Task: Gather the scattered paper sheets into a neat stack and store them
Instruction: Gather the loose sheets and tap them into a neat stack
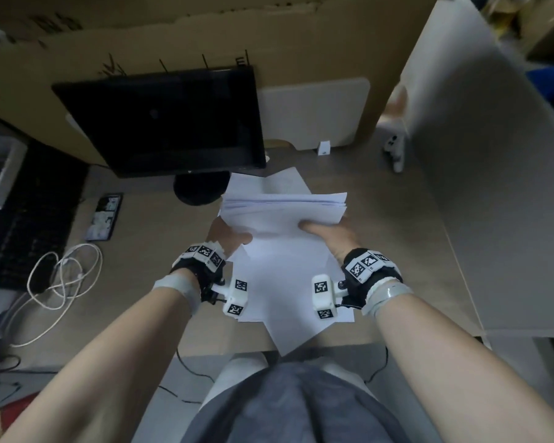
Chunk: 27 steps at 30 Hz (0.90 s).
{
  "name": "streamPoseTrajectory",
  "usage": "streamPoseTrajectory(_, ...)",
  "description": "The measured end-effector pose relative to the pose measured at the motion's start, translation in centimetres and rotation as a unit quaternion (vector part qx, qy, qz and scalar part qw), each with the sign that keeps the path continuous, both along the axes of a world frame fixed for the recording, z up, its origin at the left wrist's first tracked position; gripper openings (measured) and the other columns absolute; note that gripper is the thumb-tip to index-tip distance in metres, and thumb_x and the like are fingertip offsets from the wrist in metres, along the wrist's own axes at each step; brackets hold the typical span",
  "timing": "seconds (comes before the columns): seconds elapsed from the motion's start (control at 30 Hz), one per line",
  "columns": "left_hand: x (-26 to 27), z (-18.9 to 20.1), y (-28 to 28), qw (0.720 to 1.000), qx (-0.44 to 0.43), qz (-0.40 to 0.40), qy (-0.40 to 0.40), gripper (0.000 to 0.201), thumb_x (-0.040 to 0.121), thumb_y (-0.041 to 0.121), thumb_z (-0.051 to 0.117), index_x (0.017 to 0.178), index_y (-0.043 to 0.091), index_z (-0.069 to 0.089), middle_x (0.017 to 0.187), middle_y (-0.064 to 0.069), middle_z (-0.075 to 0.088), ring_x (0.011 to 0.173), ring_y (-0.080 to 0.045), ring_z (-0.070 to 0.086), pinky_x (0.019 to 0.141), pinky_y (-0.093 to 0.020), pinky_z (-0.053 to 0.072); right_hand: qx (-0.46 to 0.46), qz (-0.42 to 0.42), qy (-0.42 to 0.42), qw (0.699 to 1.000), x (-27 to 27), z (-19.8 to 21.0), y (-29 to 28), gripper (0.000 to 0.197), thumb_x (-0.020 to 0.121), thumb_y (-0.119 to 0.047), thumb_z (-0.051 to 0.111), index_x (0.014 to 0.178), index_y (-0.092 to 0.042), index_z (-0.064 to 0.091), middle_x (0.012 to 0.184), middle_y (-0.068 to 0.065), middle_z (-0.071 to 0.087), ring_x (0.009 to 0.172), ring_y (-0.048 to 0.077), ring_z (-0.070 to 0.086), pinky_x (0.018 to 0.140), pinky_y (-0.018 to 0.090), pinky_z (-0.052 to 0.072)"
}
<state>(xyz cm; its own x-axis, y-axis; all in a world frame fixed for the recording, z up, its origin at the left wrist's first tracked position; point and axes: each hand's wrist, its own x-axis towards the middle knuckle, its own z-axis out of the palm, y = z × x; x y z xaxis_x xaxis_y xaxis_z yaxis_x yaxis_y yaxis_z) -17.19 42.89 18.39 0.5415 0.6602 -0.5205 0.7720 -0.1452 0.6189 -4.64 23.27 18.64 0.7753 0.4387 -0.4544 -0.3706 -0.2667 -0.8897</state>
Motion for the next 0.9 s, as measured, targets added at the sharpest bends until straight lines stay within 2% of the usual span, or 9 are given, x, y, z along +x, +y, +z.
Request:
streamPoseTrajectory(0.07,-0.1,-0.6,0.6,1.0,-0.009,-0.026,0.006,0.033,0.048,0.034,0.064,0.068,0.014,0.047,0.065,-0.003,0.047,0.06,-0.019,0.045,0.062,-0.035,0.04,-0.002,-0.033,-0.02,0.999,-0.3,0.9,0.5,0.088,0.045,-0.058,0.09,0.12,-0.022,0.061,0.112,-0.006,0.07,0.104,0.011,0.065,0.096,0.029,0.047)
streamPoseTrajectory(0.13,0.2,-0.3,0.6,0.998,-0.032,-0.047,-0.008,0.027,0.056,0.028,0.063,0.073,0.012,0.05,0.071,-0.006,0.05,0.069,-0.02,0.048,0.066,-0.036,0.039,0.018,-0.069,-0.03,0.997,-0.3,1.7,1.3,0.091,0.044,-0.067,0.085,0.119,-0.022,0.062,0.113,-0.005,0.069,0.108,0.014,0.063,0.098,0.031,0.046)
streamPoseTrajectory(0.27,0.5,-0.4,0.9,0.997,-0.039,-0.016,-0.063,0.023,0.074,-0.007,0.065,0.068,0.013,0.055,0.069,0.0,0.056,0.076,-0.023,0.057,0.071,-0.032,0.046,0.06,-0.15,-0.016,0.987,-0.5,3.5,3.3,0.08,0.061,-0.067,0.077,0.119,-0.014,0.062,0.113,0.002,0.069,0.103,0.019,0.063,0.097,0.035,0.047)
streamPoseTrajectory(0.33,0.8,-0.6,1.1,0.997,-0.043,-0.016,-0.057,0.026,0.074,-0.007,0.066,0.066,0.013,0.052,0.068,0.0,0.056,0.074,-0.025,0.057,0.068,-0.028,0.048,0.059,-0.18,-0.002,0.982,-0.4,3.7,3.6,0.056,0.068,-0.06,0.077,0.1,-0.015,0.067,0.099,0.003,0.072,0.093,0.02,0.067,0.089,0.034,0.052)
streamPoseTrajectory(0.43,1.1,-0.1,1.2,0.997,-0.051,-0.021,-0.049,0.026,0.08,-0.002,0.067,0.066,0.009,0.049,0.064,-0.001,0.049,0.058,-0.019,0.048,0.038,-0.013,0.039,0.056,-0.222,0.015,0.973,-0.4,4.1,3.3,0.02,0.078,-0.034,0.076,0.08,-0.017,0.064,0.076,-0.001,0.066,0.072,0.018,0.063,0.07,0.028,0.05)
streamPoseTrajectory(0.5,1.3,-0.2,1.3,0.996,-0.058,-0.043,-0.048,0.009,0.08,0.0,0.067,0.08,0.002,0.058,0.069,-0.004,0.054,0.065,-0.023,0.052,0.033,-0.011,0.036,0.052,-0.232,0.002,0.971,-0.4,3.8,3.1,0.018,0.079,-0.028,0.074,0.086,-0.015,0.066,0.074,-0.001,0.064,0.07,0.019,0.06,0.063,0.024,0.047)
streamPoseTrajectory(0.63,1.2,-0.7,1.5,0.995,-0.069,-0.04,-0.058,0.021,0.075,0.001,0.07,0.095,0.0,0.063,0.082,-0.006,0.062,0.077,-0.026,0.06,0.037,-0.012,0.042,0.058,-0.207,-0.015,0.977,-0.6,3.5,2.7,0.041,0.075,-0.041,0.074,0.102,-0.012,0.062,0.087,-0.001,0.064,0.079,0.018,0.06,0.069,0.027,0.047)
streamPoseTrajectory(0.73,1.0,-0.8,1.1,0.995,-0.07,-0.011,-0.067,0.017,0.076,0.004,0.074,0.087,0.006,0.061,0.08,-0.004,0.061,0.075,-0.023,0.058,0.047,-0.017,0.043,0.058,-0.179,-0.037,0.981,-0.3,3.2,2.7,0.042,0.074,-0.042,0.078,0.1,-0.012,0.066,0.091,0.001,0.069,0.083,0.017,0.064,0.079,0.029,0.049)
streamPoseTrajectory(0.9,0.4,-1.6,0.4,0.99,-0.091,0.035,-0.105,0.045,0.059,0.021,0.088,0.098,0.01,0.069,0.1,-0.005,0.072,0.092,-0.024,0.067,0.087,-0.036,0.054,0.063,-0.135,-0.042,0.988,0.7,2.8,2.7,0.052,0.069,-0.051,0.077,0.104,-0.015,0.062,0.097,0.001,0.069,0.091,0.018,0.063,0.084,0.034,0.05)
